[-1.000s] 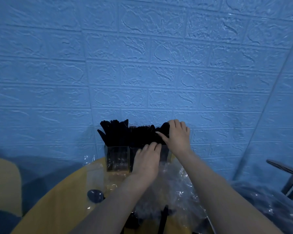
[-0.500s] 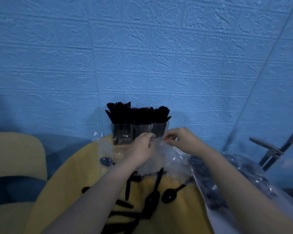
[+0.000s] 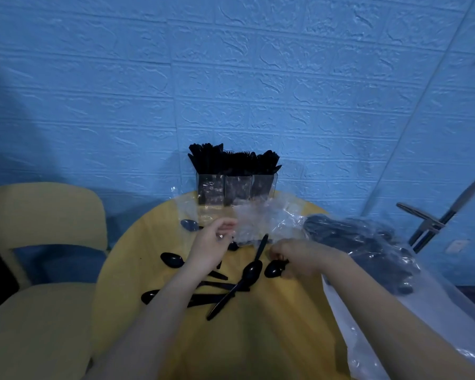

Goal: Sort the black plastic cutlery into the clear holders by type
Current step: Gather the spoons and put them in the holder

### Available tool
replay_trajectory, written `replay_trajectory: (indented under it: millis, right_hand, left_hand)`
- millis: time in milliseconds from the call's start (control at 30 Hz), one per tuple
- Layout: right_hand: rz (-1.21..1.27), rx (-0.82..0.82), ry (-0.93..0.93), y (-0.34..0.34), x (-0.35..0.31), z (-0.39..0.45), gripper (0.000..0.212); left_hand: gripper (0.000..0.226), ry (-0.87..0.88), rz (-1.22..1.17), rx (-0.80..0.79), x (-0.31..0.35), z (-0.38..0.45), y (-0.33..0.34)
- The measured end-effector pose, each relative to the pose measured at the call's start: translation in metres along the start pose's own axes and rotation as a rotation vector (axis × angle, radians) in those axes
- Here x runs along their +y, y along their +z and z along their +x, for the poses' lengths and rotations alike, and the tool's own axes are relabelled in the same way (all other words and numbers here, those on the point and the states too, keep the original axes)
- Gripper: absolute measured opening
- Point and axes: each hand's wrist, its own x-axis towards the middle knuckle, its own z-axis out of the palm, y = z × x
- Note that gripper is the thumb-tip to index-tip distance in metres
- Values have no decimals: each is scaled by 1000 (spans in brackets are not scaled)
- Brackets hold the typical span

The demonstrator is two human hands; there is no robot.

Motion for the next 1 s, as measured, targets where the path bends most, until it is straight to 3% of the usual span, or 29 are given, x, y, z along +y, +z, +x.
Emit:
replay_trajectory:
  millis: [100, 200, 300, 400, 467, 533, 633, 700, 767, 867, 1000]
  right_hand:
    - [42, 73, -26, -3, -5, -11, 37]
    - [276, 217, -71, -17, -10, -22, 27]
    - [602, 283, -188, -33, -25, -32, 23]
    - [907, 250, -293, -40, -46, -32, 25]
    - [973, 256, -304, -41, -57, -29, 26]
    - [968, 253, -305, -41, -63, -24, 26]
    - [778, 342, -192, -34, -55, -17, 31]
    - [546, 420, 28, -20, -39, -9, 36]
    - [423, 356, 258, -3, -27, -3, 44]
    - [431, 136, 344, 14, -30, 0, 44]
    - [677, 133, 373, 19, -44, 1, 28]
  left_hand:
    - [27, 2, -136, 41, 0, -19, -6]
    - [26, -22, -317, 14, 2, -37, -7]
    - [26, -73, -451, -115, 2, -51, -1]
    - [47, -174, -522, -272, 4, -60, 4]
    - [55, -186, -591, -362, 6, -66, 5]
    - [48, -172, -625, -364, 8, -70, 5]
    - [31, -199, -634, -281, 4, -75, 0]
    - [23, -241, -665, -227, 0, -76, -5]
    - [21, -266, -672, -182, -3, -78, -10]
    - [23, -271, -644, -144, -7, -79, -13]
    - [28, -321, -725, -134, -8, -81, -12]
